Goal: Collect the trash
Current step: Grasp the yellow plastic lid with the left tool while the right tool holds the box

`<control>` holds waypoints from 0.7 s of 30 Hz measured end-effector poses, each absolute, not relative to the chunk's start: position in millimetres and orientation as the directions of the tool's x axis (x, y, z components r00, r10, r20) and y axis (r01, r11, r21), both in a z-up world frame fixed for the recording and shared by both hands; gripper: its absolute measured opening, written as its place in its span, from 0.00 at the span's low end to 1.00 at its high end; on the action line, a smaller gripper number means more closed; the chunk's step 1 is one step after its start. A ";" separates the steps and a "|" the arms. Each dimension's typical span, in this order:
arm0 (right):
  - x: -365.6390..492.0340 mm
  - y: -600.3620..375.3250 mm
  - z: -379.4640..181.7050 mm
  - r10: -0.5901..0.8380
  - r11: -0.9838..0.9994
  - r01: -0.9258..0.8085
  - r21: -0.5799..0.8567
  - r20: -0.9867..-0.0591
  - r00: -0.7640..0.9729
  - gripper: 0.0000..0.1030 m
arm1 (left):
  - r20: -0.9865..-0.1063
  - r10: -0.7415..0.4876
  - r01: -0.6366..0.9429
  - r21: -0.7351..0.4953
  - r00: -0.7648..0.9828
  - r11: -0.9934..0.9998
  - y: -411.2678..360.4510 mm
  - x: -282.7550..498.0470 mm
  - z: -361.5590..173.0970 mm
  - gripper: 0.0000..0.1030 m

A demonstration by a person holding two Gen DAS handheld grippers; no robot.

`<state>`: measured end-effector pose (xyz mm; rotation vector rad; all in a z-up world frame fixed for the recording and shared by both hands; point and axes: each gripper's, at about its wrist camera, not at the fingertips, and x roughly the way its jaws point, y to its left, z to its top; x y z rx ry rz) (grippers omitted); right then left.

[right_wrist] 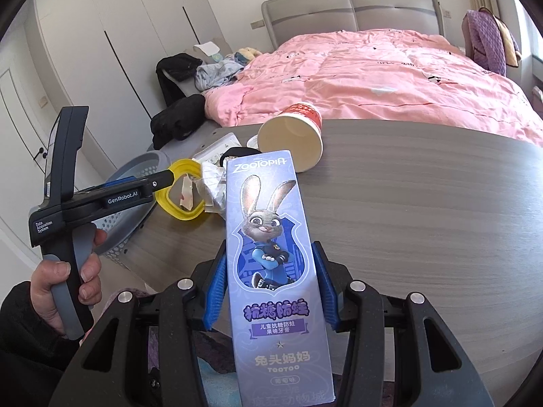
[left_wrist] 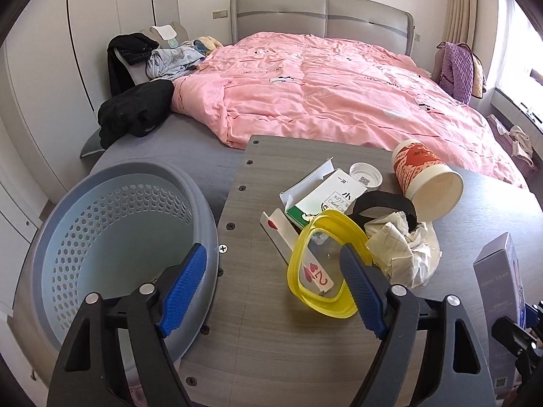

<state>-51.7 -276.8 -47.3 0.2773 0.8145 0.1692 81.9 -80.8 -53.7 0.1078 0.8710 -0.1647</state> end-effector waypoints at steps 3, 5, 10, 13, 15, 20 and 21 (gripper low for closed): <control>-51.4 -277.8 -50.3 0.261 0.948 -0.043 0.315 -0.693 0.672 0.44 | -0.783 -0.100 0.196 0.029 0.614 0.980 -84.2 86.8 -61.3 0.59; -52.4 -277.3 -52.3 0.267 0.946 -0.044 0.322 -0.693 0.670 0.44 | -0.790 -0.100 0.200 0.029 0.604 0.979 -85.6 89.4 -65.3 0.51; -50.5 -276.6 -54.4 0.278 0.940 -0.042 0.337 -0.692 0.667 0.44 | -0.798 -0.117 0.222 0.022 0.592 0.975 -90.0 90.9 -69.0 0.22; -49.9 -278.3 -55.4 0.283 0.938 -0.044 0.343 -0.689 0.667 0.44 | -0.796 -0.126 0.236 0.022 0.592 0.971 -92.5 88.3 -68.1 0.08; -50.0 -278.3 -55.3 0.284 0.938 -0.045 0.343 -0.689 0.667 0.44 | -0.794 -0.128 0.236 0.020 0.594 0.972 -92.0 86.9 -66.3 0.07; -50.6 -278.1 -53.6 0.285 0.939 -0.051 0.341 -0.685 0.671 0.44 | -0.786 -0.136 0.227 0.005 0.603 0.974 -85.3 80.9 -58.7 0.06; -50.7 -277.7 -52.8 0.285 0.939 -0.053 0.339 -0.684 0.672 0.44 | -0.783 -0.140 0.225 0.000 0.606 0.974 -82.5 77.9 -55.7 0.06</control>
